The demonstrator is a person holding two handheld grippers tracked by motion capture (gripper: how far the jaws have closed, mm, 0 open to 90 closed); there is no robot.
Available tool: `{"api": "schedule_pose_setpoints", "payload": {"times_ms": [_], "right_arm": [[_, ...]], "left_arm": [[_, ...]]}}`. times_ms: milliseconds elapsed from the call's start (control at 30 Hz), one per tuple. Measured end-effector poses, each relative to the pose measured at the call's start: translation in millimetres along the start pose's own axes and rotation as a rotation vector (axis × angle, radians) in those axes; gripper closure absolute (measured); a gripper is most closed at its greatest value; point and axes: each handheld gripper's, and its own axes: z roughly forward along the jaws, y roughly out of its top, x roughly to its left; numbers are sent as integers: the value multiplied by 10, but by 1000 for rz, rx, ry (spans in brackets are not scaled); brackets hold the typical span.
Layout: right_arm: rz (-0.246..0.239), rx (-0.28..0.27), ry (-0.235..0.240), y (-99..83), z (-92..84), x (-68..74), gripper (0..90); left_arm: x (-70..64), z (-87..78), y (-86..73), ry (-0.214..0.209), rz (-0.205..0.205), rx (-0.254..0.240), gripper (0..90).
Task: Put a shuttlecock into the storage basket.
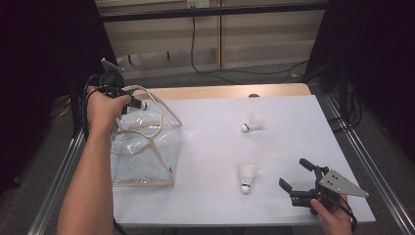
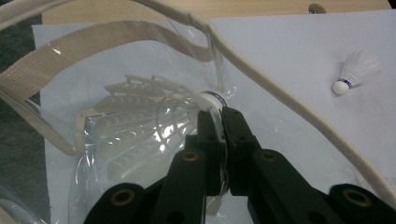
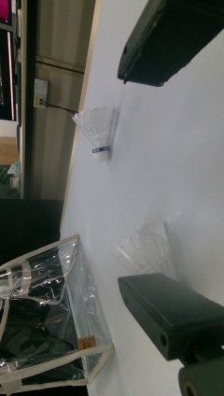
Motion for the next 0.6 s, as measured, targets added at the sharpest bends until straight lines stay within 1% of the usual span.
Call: {"api": "schedule_pose_setpoints", "payload": {"times_ms": [133, 233, 400, 600], "right_arm": [[1, -1, 0, -1, 0, -3, 23], [1, -1, 0, -1, 0, -3, 23], [3, -1, -1, 1, 0, 2, 23], [-1, 0, -2, 1, -3, -2, 23]], "left_arm": [[0, 1, -2, 11, 1, -9, 819], [-6, 2, -6, 13, 1, -12, 807], [-34, -2, -7, 3, 13, -8, 787], [-55, -13, -16, -8, 15, -8, 757]]}}
